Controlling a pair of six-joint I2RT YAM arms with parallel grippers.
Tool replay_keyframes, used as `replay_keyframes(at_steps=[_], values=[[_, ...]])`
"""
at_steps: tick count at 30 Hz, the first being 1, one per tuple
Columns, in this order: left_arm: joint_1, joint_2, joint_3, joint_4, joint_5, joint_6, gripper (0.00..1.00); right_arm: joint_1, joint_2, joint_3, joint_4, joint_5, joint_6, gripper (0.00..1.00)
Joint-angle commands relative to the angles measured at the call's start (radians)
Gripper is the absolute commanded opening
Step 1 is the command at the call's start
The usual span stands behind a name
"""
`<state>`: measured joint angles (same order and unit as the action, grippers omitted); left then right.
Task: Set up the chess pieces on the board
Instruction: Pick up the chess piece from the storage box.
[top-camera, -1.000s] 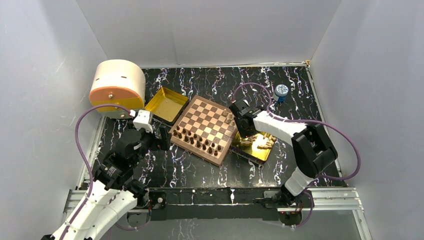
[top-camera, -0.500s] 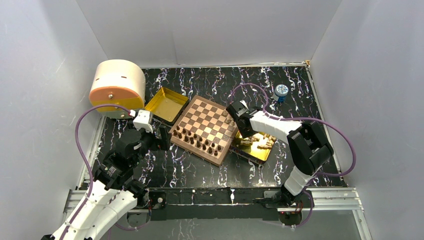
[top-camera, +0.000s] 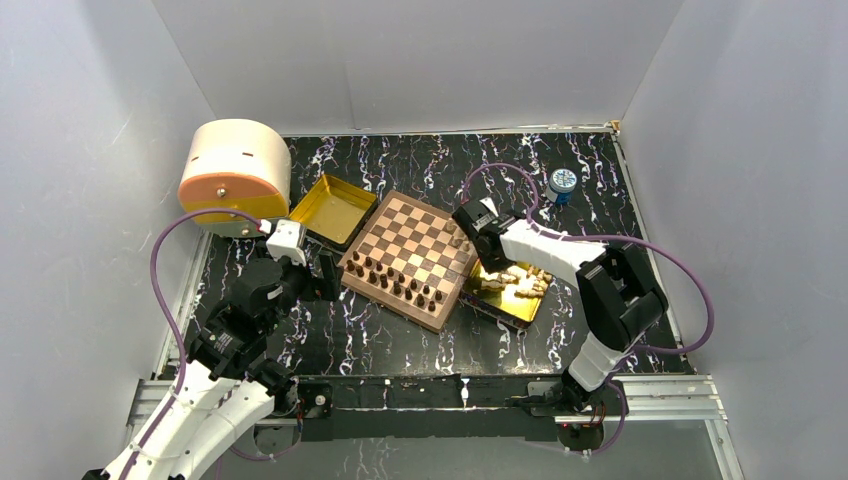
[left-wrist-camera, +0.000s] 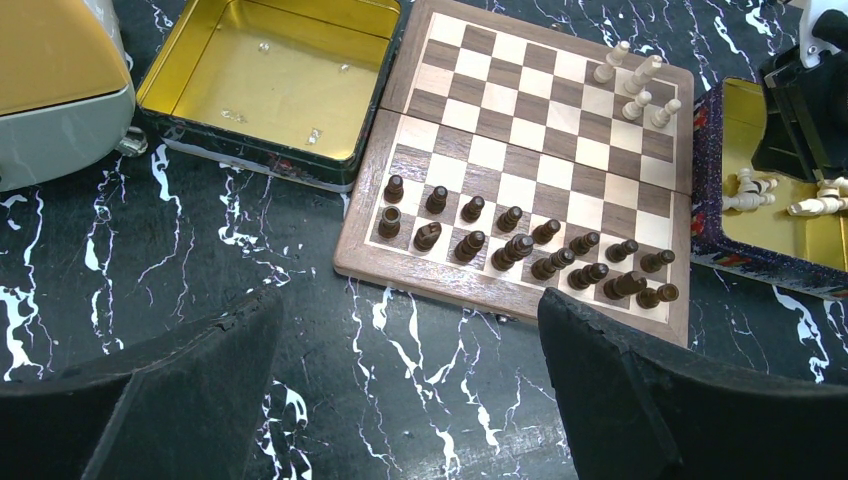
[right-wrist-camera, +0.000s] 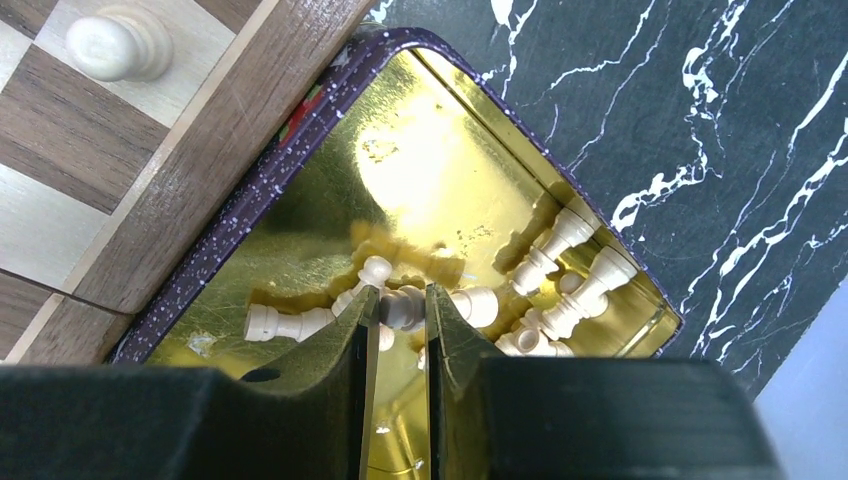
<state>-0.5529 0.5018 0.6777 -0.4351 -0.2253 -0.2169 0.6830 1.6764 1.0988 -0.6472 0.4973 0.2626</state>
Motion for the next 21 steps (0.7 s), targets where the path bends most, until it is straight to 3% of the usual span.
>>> replay_keyframes(at_steps=[1,21], values=[[-0.004,0.000,-0.007,0.010,0.003,0.008,0.95,0.005,-0.056,0.053,-0.040,0.044,0.038,0.05],[-0.004,0.015,-0.007,0.010,0.004,0.008,0.95,-0.003,-0.232,0.100,0.050,-0.060,0.143,0.08]])
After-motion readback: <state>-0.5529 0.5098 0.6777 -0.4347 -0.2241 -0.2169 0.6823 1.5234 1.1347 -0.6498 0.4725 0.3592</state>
